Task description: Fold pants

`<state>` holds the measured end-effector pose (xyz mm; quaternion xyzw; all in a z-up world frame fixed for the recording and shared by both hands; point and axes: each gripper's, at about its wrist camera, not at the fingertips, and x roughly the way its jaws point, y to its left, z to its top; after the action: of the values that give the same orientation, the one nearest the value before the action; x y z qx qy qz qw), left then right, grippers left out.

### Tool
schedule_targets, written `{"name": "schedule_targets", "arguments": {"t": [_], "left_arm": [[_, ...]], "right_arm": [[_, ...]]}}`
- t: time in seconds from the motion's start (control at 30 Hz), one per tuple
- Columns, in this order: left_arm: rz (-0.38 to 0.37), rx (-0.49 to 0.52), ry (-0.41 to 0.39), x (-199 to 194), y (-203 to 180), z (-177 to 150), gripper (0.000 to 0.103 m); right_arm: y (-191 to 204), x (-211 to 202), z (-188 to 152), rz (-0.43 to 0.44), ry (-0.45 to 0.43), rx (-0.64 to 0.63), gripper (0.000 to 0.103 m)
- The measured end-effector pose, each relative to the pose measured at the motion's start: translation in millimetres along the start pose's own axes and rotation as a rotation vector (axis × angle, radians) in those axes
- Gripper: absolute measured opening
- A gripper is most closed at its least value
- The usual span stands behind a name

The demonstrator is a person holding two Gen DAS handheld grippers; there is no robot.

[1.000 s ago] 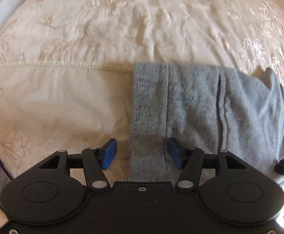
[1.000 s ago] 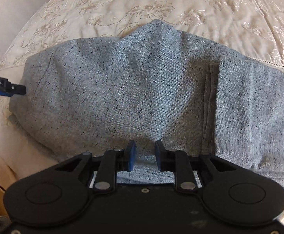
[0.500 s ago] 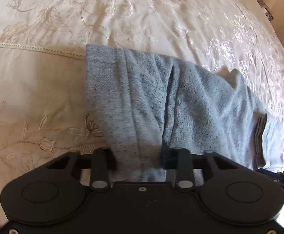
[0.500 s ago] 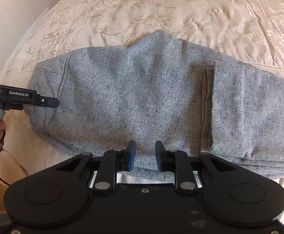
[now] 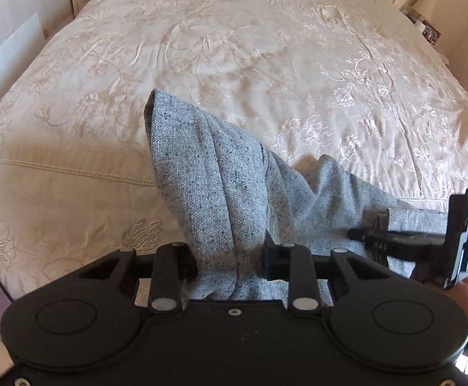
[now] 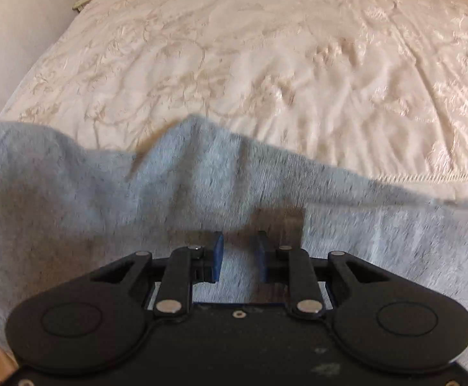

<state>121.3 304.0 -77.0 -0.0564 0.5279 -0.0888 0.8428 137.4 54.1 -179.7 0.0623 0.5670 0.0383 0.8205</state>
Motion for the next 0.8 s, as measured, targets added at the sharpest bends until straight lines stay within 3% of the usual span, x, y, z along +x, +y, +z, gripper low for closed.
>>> {"name": "schedule_targets", "arguments": {"t": [0.23,0.37,0.47,0.6,0.7,0.8], "left_arm": [[0.045,0.052,-0.056,-34.7,-71.5,8.7,0.038],[0.041,0.126,-0.101,-56.2,-141.9,14.0,0.038],[0.020,0.185,-0.122,-59.9,-203.3,14.9,0.038],[-0.035,0.268,-0.133,-39.5,-295.5,7.9,0.038],[-0.080,0.340,-0.118,5.0,-363.6,-11.3,0.038],[-0.132,0.387,-0.011,63.9,-412.6,-39.0,0.041]], "right_arm": [[-1.1,-42.5,-87.7,0.238,0.142,-0.142,0.023],[-41.0,-83.7,-101.1,0.279,0.102,-0.118,0.022],[-89.6,-111.3,-101.8,0.270,0.055,-0.040,0.024],[-158.5,-140.4,-107.6,0.194,-0.003,0.033,0.024],[-214.7,-152.3,-118.1,0.125,-0.011,0.111,0.024],[-259.6,-157.8,-134.0,0.051,-0.001,0.158,0.025]]}}
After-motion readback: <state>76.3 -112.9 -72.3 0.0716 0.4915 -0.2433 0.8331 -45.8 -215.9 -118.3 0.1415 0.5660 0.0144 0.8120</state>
